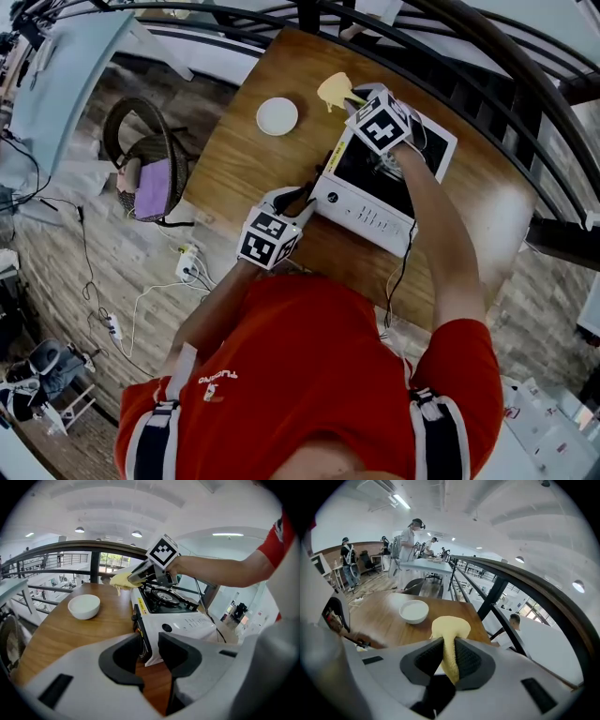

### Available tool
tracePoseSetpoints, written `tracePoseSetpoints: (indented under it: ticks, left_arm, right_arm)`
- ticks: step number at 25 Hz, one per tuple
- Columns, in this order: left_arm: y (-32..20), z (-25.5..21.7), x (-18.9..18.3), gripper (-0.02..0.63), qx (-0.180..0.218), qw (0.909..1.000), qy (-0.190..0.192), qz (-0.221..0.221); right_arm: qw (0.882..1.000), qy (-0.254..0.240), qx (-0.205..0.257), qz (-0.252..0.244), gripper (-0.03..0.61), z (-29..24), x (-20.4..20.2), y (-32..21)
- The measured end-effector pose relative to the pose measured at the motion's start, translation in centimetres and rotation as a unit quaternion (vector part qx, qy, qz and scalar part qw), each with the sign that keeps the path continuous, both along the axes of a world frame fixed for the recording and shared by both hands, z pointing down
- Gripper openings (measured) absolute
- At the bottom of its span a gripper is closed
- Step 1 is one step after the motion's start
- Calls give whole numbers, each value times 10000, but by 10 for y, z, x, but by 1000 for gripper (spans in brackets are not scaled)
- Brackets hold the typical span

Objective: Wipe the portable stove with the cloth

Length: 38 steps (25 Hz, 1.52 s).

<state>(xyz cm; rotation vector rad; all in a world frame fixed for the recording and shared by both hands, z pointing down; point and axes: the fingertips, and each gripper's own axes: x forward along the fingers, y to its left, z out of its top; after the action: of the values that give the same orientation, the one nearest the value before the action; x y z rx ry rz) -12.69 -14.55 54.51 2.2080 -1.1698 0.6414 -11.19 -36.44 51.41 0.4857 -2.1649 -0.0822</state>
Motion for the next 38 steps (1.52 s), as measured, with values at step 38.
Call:
tracePoseSetpoints:
  ticks: [38]
  left_arm:
    - [0,0,-1,127,332,9994,57,-93]
  right_arm:
    - [9708,-2356,-321,302,84,-65,-6,176]
